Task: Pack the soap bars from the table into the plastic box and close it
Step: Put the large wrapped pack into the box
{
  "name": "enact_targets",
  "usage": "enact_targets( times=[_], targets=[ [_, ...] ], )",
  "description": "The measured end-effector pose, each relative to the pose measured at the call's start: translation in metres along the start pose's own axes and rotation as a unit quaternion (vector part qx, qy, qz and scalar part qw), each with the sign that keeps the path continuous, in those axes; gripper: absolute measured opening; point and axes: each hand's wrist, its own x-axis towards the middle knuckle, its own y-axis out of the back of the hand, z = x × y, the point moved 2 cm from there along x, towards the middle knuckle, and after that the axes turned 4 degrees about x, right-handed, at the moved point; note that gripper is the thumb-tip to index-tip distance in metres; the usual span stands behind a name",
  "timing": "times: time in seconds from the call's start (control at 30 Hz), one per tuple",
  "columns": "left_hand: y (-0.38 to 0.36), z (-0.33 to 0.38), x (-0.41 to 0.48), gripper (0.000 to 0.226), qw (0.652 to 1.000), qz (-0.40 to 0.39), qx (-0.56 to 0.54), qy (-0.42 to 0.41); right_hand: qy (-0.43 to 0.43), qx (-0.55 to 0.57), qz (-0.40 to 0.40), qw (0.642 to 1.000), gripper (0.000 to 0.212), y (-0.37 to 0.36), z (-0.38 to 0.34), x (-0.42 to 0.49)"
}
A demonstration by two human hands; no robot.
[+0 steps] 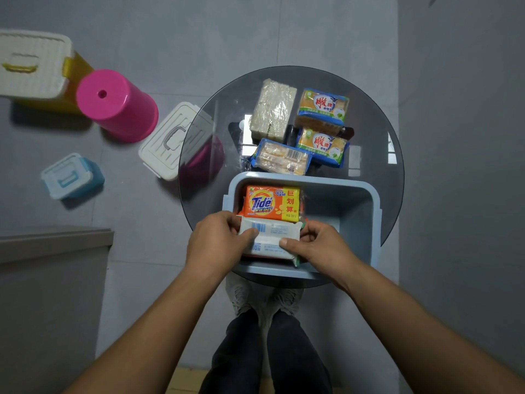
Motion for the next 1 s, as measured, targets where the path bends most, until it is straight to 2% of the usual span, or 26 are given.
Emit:
enact_targets(
  times=[0.13,0.23,0.33,0.4,0.57,0.73,0.83,0.9,1.0],
  targets=[
    [0.003,-0.001,0.004,0.031,0.999,-0.037,-0.007,0.02,-0.012,-0.01,-0.04,0.999,0.024,0.002,-0.006,0.0],
    [0.009,0.001,0.008,0.036,0.999,-0.036,-0.02,0.027,-0.018,-0.022,-0.058,0.998,0.026,0.006,-0.013,-0.001],
    [0.021,0.011,0.013,0.04,0.999,-0.014,-0.033,0.024,-0.004,-0.086,0.001,0.996,0.043,0.017,-0.026,-0.004],
    [0.032,0.022,0.018,0.039,0.999,0.009,-0.044,0.004,0.026,-0.12,0.048,0.991,0.04,0.03,-0.047,-0.011],
    [0.056,0.056,0.046,0.032,0.994,0.047,-0.089,-0.051,0.108,-0.054,0.102,0.987,0.029,0.068,-0.11,-0.015],
    [0.051,0.083,0.098,0.03,0.989,-0.004,-0.121,-0.084,0.102,-0.009,0.128,0.986,0.028,0.091,-0.149,0.021],
    [0.047,0.092,0.139,0.038,0.984,-0.034,-0.166,-0.047,0.078,0.0,0.101,0.992,0.026,0.086,-0.16,0.058],
    [0.045,0.094,0.167,0.055,0.979,-0.05,-0.198,0.002,0.068,-0.011,0.075,0.995,0.021,0.074,-0.168,0.085],
    [0.035,0.094,0.201,0.077,0.956,-0.119,-0.263,0.059,0.113,-0.073,0.079,0.988,0.024,0.052,-0.186,0.127]
  ],
)
